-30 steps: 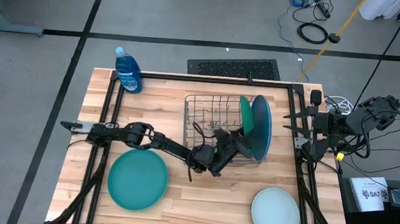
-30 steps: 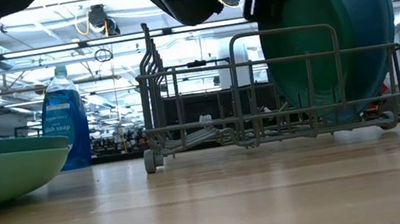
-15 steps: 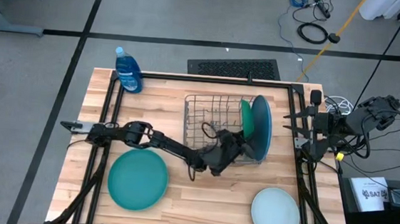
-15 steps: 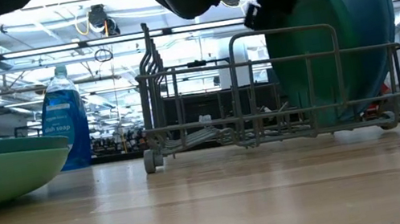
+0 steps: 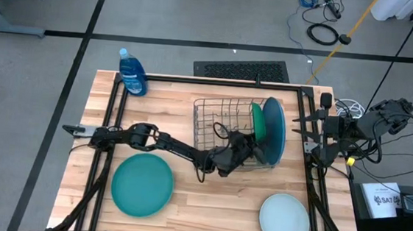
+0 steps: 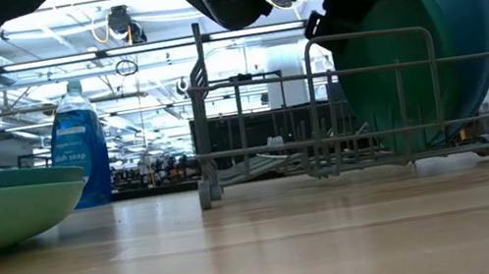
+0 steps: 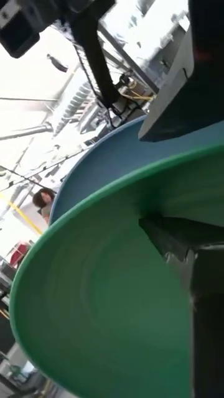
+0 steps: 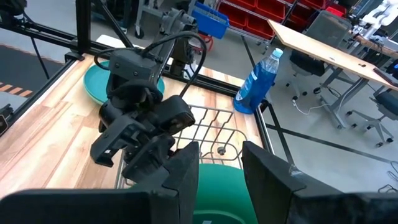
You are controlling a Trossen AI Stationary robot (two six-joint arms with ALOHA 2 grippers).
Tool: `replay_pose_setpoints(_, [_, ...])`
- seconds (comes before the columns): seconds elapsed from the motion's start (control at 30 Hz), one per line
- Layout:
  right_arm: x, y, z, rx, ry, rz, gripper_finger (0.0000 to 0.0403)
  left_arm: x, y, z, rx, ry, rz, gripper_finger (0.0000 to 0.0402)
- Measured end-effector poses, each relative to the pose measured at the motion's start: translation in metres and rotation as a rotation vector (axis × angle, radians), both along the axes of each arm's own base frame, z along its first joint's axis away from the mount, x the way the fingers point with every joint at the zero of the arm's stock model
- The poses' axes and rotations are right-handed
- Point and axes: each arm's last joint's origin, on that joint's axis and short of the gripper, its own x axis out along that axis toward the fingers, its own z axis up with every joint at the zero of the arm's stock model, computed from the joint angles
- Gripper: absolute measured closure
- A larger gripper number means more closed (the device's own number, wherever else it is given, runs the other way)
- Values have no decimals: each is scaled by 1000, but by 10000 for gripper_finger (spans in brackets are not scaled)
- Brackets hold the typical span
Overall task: Sort dishes
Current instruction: Put the dark green plate into the dish rack
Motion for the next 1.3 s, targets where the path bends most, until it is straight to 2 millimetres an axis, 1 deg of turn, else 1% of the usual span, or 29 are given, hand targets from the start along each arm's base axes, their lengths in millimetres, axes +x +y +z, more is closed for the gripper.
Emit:
replay_pose_setpoints(0.23, [0,0,0,-2,2,0,287,2,-1,-5,67,107,4,127])
replay_pose_setpoints(0.33, [0,0,0,-2,4,0,287,3,-2,-7,98,156,8,113])
replay_pose_setpoints(0.53, [1,0,-1,-2,8,-1,287,2,-11,-10,208,267,32,109])
replay_pose_setpoints(0.6, [1,0,-1,-3,9,-1,287,0,-15,-9,255,337,58,109])
replay_pose_setpoints(0.77, [0,0,-1,-4,11,-1,287,-5,-17,7,324,483,89,109])
replay_pose_setpoints(0.93, [1,0,-1,-4,12,-1,287,-7,-17,12,340,515,67,109])
replay_pose_setpoints(1.07, [1,0,-1,-4,12,-1,287,-8,-13,18,327,502,44,109])
replay_pose_setpoints(1.3, [1,0,-1,-1,12,-2,287,-6,7,22,311,497,31,109])
